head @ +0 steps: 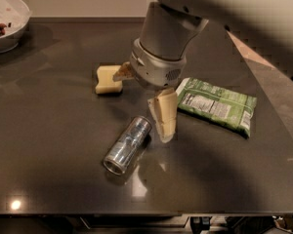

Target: Pick redbull can

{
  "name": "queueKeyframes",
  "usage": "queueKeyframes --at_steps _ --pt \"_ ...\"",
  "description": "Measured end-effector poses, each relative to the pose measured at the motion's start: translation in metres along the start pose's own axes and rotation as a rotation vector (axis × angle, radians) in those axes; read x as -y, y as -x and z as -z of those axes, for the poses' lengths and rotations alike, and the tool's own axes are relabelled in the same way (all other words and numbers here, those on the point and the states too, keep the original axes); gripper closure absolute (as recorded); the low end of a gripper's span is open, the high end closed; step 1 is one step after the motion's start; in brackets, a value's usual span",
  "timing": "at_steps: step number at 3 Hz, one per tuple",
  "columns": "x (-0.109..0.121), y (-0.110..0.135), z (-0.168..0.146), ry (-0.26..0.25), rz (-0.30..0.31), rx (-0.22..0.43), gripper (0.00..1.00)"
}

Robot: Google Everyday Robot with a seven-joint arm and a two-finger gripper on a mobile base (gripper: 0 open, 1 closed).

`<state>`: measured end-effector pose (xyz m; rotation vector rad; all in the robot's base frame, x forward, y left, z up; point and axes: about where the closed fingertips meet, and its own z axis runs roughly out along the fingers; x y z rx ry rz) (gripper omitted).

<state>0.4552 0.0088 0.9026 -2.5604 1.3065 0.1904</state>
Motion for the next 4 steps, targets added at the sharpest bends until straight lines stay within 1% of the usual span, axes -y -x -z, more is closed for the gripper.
queueKeyframes --at_steps 1,2,3,4 --pt "-0.011 0.015 -0.022 0.044 0.093 -0.061 0.0" --pt "-0.019 0.024 -0.037 0.054 0.165 -0.122 0.0" --pt "-0.026 0.029 -0.05 0.067 0.217 -0.166 0.0" --pt "-0.03 0.032 -0.059 0.084 0.251 -0.189 0.17"
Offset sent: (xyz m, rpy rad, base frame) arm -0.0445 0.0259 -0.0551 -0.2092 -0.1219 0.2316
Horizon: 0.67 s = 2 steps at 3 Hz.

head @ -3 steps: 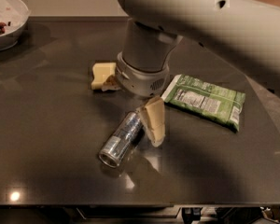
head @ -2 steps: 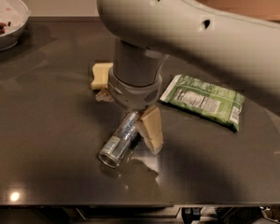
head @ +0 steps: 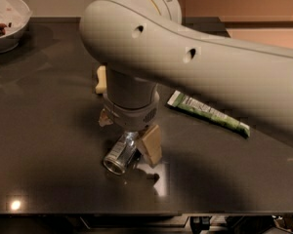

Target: Pick redbull can

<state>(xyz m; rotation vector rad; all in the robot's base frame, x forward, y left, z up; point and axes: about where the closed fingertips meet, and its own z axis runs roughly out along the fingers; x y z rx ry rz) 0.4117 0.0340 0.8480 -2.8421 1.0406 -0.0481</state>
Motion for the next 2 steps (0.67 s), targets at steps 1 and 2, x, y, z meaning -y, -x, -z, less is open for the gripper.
queueKeyframes --at_steps 1,2 --pt "0.0002 0.0006 -0.0071 0.014 0.02 -0.01 0.41" --pt "0.0023 -0.0023 -0.0078 0.015 0.021 -0.012 0.64"
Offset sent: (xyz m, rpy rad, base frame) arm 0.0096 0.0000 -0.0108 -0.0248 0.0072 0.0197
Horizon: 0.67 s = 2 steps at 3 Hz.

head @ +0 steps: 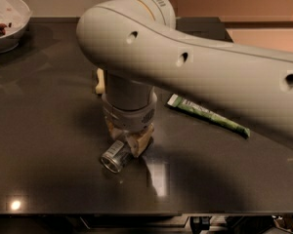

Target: Pick redbull can

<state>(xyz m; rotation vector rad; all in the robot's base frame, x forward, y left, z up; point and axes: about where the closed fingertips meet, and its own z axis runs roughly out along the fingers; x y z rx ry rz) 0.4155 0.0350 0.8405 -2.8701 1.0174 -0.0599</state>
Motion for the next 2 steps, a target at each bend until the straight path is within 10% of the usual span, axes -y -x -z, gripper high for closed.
queueKeyframes --at_steps 2 --pt "0.007 -0.016 0.036 -0.046 -0.027 0.025 1.0"
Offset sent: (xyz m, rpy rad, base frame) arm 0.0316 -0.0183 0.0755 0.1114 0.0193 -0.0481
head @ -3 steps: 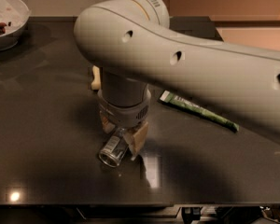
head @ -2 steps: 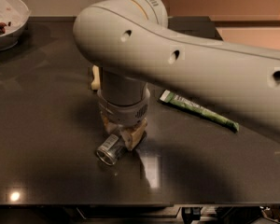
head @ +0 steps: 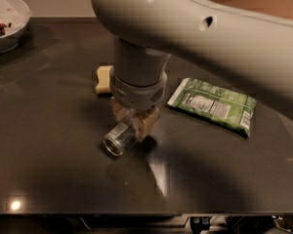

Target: Pick redbull can

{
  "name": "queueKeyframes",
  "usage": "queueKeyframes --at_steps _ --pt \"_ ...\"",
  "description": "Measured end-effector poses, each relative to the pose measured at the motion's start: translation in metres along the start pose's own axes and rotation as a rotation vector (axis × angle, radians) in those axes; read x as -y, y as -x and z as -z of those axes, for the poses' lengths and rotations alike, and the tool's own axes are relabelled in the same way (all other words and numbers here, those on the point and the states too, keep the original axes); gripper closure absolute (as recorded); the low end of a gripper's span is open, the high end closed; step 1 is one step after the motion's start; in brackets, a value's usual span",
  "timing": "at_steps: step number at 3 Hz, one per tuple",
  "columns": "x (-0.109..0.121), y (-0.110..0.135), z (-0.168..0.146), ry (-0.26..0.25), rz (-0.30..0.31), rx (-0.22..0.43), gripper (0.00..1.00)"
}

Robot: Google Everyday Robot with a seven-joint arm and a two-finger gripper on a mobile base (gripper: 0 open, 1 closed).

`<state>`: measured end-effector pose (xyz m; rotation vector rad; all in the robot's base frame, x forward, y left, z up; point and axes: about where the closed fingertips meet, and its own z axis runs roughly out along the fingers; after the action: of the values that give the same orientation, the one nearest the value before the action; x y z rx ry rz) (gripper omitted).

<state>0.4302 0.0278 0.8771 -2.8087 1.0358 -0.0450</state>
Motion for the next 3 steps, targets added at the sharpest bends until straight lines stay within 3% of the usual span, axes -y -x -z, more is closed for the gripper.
queueKeyframes --at_steps 2,3 --pt "0.015 -0.018 0.062 -0.025 0.003 0.103 1.0" --pt "0.033 -0.023 0.087 -0.091 0.008 0.129 1.0"
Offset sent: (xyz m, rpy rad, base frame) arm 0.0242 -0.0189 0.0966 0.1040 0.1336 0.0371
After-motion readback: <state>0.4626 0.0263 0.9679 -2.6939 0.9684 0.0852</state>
